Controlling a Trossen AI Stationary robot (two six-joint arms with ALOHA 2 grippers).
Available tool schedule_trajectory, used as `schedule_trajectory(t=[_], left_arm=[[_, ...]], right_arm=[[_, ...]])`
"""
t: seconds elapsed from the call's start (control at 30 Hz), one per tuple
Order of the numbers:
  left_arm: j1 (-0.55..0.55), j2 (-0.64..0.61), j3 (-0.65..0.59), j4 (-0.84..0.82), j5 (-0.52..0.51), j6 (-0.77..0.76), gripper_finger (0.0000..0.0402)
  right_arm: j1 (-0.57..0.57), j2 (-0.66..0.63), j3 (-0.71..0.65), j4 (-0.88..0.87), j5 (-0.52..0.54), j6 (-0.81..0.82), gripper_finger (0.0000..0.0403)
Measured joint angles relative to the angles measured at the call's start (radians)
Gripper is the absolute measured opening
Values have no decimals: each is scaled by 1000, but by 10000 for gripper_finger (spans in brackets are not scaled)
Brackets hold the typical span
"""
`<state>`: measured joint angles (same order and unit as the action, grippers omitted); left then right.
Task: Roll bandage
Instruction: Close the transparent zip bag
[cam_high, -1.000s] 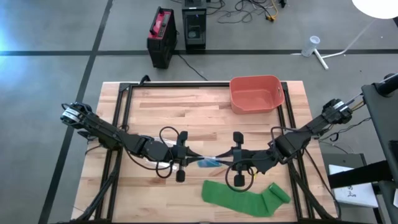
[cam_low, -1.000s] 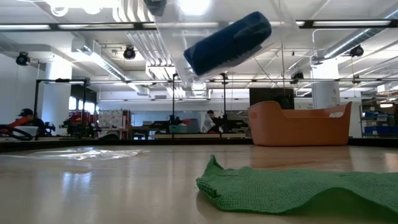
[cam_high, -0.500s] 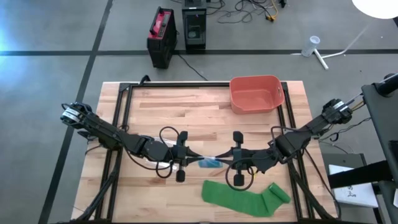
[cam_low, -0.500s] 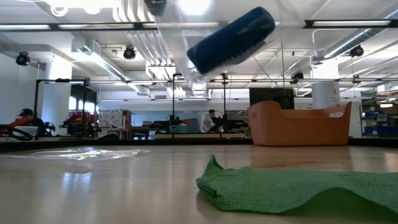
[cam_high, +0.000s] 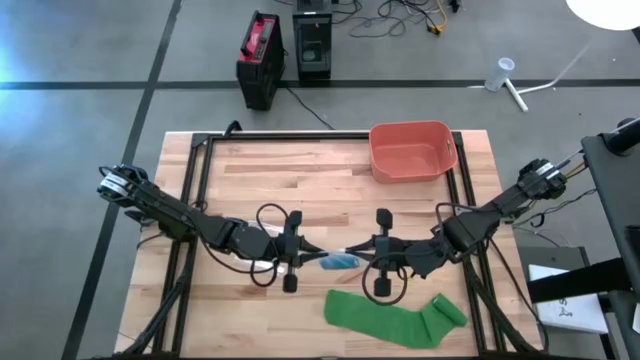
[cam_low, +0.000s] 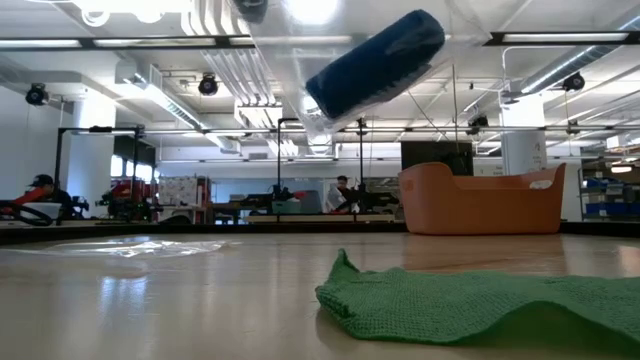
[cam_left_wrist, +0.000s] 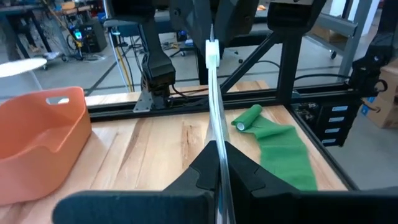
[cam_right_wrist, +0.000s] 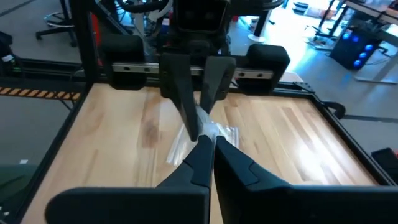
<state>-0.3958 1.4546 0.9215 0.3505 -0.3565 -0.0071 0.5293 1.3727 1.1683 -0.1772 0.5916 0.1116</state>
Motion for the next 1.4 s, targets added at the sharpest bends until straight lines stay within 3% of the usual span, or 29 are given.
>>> schedule_trajectory(t=[0.17, 0.57, 0.83, 1.03, 1.4], left_arm=[[0, -9, 32, 3, 1, 55, 13], [30, 5, 108, -25, 27, 92, 141], [56, 42, 111, -32, 34, 69, 188], [63, 44, 111, -33, 33, 19, 182], [64, 82, 110, -31, 26, 38, 102]], right_arm=[[0, 0, 0, -2, -18, -9, 1], [-16, 32, 0, -11, -16, -34, 0], [-29, 43, 0, -4, -16, -34, 0], [-29, 43, 0, -4, -16, -34, 0], [-29, 43, 0, 4, -15, -34, 0]])
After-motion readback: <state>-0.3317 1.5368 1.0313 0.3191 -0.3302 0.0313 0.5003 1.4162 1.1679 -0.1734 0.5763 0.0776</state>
